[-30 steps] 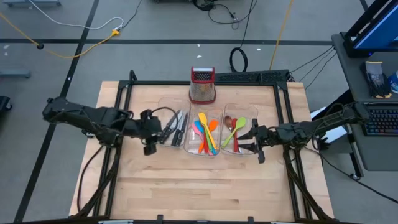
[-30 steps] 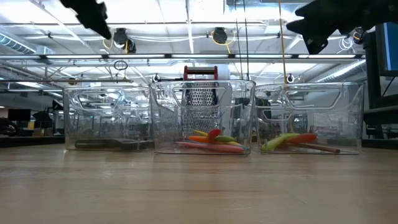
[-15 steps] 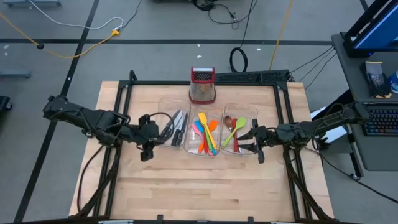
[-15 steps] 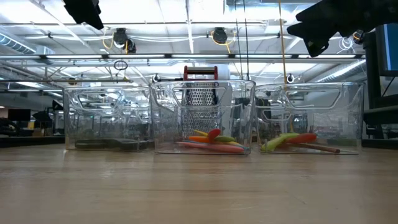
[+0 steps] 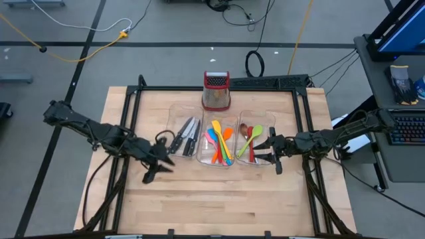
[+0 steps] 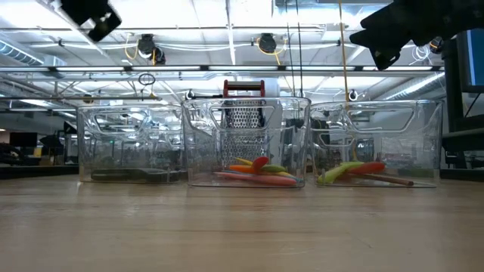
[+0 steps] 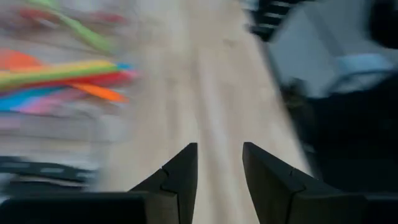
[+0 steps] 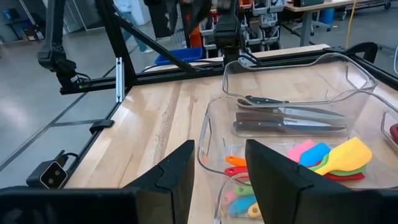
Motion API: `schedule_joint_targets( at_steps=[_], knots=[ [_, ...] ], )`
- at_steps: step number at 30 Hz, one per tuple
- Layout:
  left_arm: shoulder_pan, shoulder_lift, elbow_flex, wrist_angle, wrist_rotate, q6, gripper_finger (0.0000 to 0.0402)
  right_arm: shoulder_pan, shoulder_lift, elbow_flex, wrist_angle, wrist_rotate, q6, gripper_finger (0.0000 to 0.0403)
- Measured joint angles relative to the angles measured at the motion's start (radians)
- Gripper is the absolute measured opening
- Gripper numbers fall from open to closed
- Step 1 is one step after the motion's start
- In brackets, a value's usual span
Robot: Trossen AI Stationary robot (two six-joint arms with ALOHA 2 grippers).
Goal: Pick & Place Kitchen Items
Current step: Return to Home Position
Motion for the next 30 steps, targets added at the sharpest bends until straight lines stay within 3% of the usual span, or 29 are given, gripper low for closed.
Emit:
schedule_joint_targets(
  at_steps=[3, 9, 19, 24, 30],
  knots=[
    [-0.004, -0.069, -0.161, 0.174, 0.109, -0.048, 0.0129, 0.0, 0.0, 0.0, -0.004, 0.0, -0.012, 0.0134],
    [0.029, -0.229, -0.377, 0.36, 0.137, -0.009, 0.0129, 0.0, 0.0, 0.0, -0.003, 0.0, -0.014, 0.0134],
    [0.23, -0.553, -0.452, 0.264, 0.288, 0.133, 0.0129, 0.0, -0.075, 0.0, -0.03, -0.001, -0.054, 0.0134],
    [0.294, -0.646, -0.453, 0.17, 0.252, 0.176, 0.0129, 0.0, -0.178, 0.0, -0.117, -0.001, -0.07, 0.0134],
    [0.3, -0.697, -0.526, 0.205, 0.137, 0.201, 0.0129, 0.0, -0.238, -0.122, -0.037, 0.001, -0.068, 0.0134]
  ],
)
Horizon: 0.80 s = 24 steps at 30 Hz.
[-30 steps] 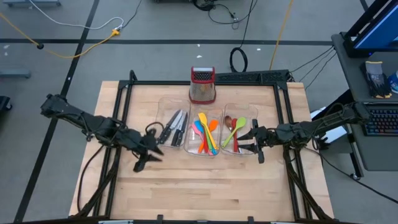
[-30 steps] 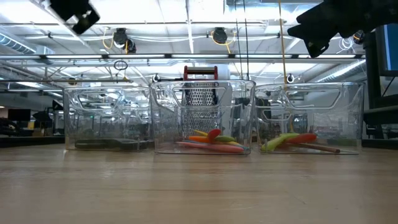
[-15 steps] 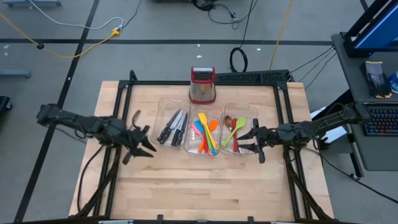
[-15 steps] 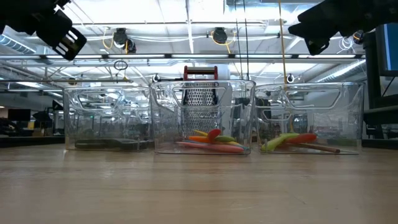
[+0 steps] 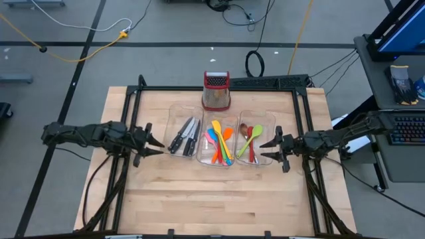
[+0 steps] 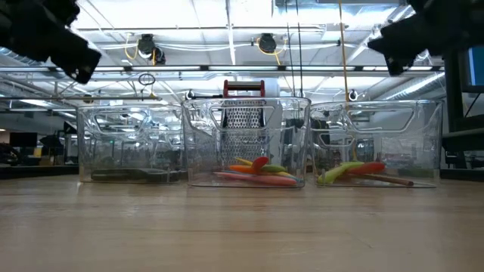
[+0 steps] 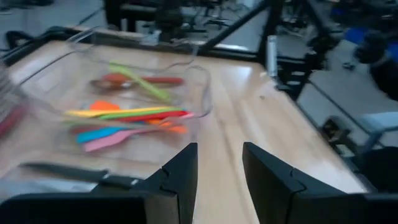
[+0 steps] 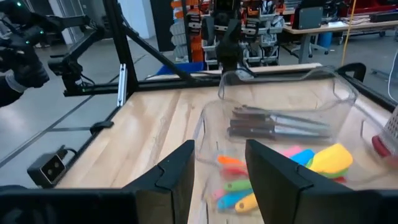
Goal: Pick & Place Kitchen Items
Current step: Return to Home Position
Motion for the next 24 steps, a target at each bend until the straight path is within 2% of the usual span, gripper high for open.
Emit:
schedule_joint_targets(
  at_steps=[4, 10, 16, 24],
  knots=[
    [0.0, -0.03, -0.071, 0.054, -0.052, -0.011, 0.0129, 0.0, -0.045, -0.103, 0.112, 0.001, -0.003, 0.0134],
    [0.0, -0.092, -0.126, 0.1, -0.058, 0.023, 0.0129, 0.0, -0.149, -0.165, 0.12, 0.002, -0.029, 0.0134],
    [0.0, -0.17, -0.127, 0.048, -0.059, 0.062, 0.0129, 0.0, -0.262, -0.167, 0.02, 0.002, -0.043, 0.0134],
    [0.0, -0.244, -0.152, 0.0, -0.064, 0.083, 0.0129, 0.0, -0.344, -0.168, -0.063, 0.002, -0.053, 0.0134]
  ],
)
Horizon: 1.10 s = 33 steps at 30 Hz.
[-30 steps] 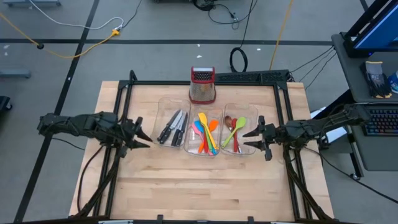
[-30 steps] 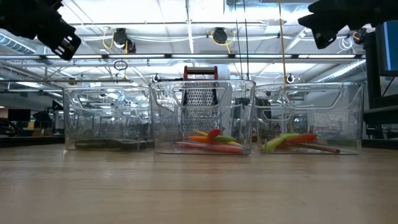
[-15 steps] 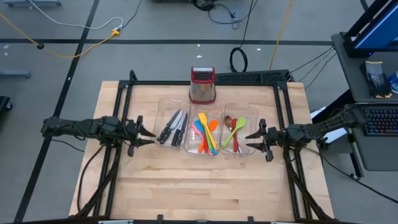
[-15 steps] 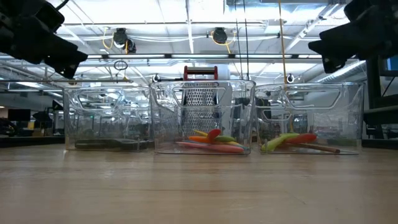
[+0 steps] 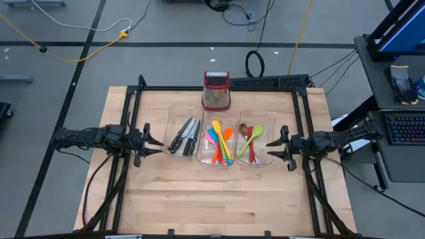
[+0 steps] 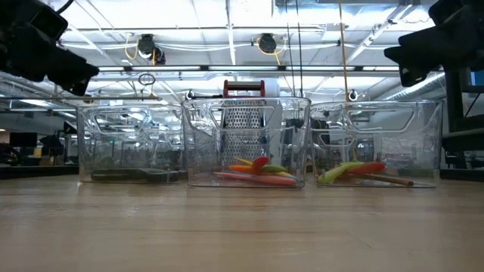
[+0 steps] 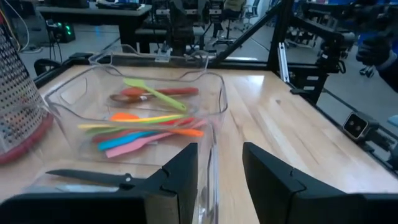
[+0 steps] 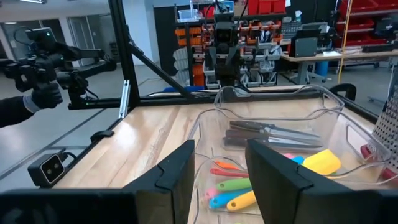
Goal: Pick & Place Kitchen Items
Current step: Return to Home Position
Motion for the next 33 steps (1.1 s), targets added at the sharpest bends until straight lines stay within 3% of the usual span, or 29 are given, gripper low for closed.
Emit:
schedule_joint_targets(
  at_steps=[10, 18, 33],
  knots=[
    [0.0, -0.02, -0.037, 0.014, -0.002, 0.039, 0.0129, 0.0, -0.044, 0.0, -0.099, 0.001, 0.014, 0.0134],
    [0.0, -0.02, -0.037, 0.032, -0.002, 0.039, 0.0129, 0.0, -0.061, 0.0, -0.111, 0.052, -0.104, 0.0134],
    [0.0, -0.019, -0.044, 0.036, -0.012, 0.022, 0.0129, -0.002, -0.07, -0.018, -0.15, 0.053, -0.069, 0.0134]
  ],
)
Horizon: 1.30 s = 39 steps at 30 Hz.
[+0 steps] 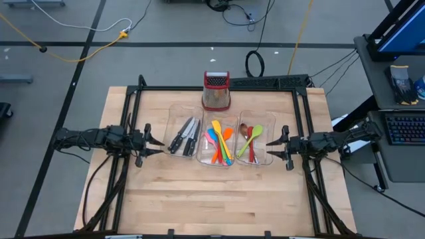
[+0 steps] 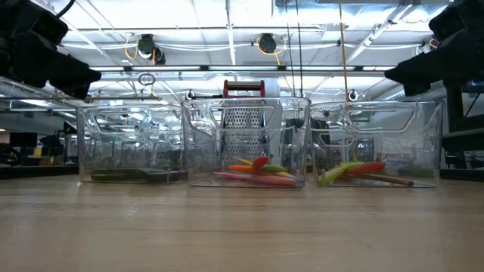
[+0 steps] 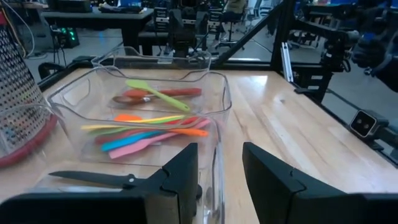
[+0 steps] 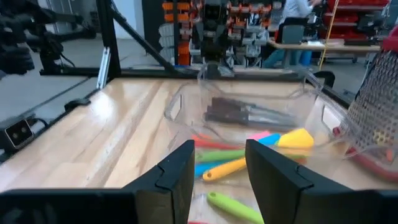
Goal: Pick & Place Kitchen Items
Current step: Return to Home Position
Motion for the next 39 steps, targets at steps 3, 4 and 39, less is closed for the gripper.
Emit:
schedule_joint_targets(
  at_steps=[3, 4, 39],
  knots=[
    [0.0, 0.001, 0.0, 0.0, 0.0, -0.027, 0.0129, 0.0, 0.0, -0.012, 0.029, 0.0, -0.003, 0.0134],
    [0.0, 0.001, 0.0, 0.0, -0.001, -0.034, 0.0129, 0.0, -0.001, -0.013, 0.031, -0.001, -0.006, 0.0134],
    [0.0, 0.001, 0.0, 0.0, -0.005, -0.169, 0.0129, 0.0, 0.0, -0.016, 0.026, -0.001, 0.019, 0.0134]
  ],
)
